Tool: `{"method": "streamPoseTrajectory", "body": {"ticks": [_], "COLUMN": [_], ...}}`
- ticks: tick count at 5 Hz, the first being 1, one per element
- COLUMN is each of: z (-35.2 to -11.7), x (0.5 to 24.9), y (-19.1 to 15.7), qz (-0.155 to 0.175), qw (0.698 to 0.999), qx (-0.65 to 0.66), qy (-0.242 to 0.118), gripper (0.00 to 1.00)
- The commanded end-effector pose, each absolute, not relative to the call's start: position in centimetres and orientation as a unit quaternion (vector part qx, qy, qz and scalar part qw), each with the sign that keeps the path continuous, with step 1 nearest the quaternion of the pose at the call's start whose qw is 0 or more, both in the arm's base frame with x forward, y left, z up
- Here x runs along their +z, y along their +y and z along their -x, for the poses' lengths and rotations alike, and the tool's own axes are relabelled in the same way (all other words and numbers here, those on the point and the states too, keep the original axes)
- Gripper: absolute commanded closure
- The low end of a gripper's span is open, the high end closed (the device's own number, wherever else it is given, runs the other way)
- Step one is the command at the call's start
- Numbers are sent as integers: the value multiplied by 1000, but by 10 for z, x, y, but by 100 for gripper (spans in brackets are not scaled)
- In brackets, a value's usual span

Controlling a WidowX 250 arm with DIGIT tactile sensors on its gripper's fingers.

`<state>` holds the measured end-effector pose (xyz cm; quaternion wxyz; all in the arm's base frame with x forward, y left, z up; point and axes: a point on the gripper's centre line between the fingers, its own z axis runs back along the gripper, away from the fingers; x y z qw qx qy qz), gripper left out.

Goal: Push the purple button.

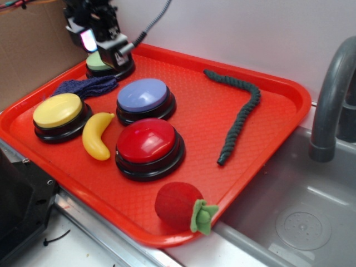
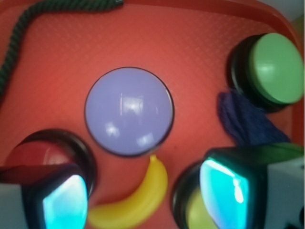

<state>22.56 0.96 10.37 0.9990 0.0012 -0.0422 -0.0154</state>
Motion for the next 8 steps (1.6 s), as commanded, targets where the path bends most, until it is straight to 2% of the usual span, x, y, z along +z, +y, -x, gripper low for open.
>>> {"method": "streamPoseTrajectory", "body": {"ticks": [1, 2, 3, 4, 5, 8], "z": [-250, -252, -251, -250, -248, -244], "x": [66, 56, 62, 80, 91, 113], "y": [8, 3, -2, 1, 8, 12], "qz": [6, 5, -1, -9, 5, 3], "qw": [998, 999, 998, 999, 999, 998], "qx": [-36, -40, -48, -39, -16, -12], "qy": [-49, -34, -31, -32, -37, -54], "gripper": [0, 0, 0, 0, 0, 0]}}
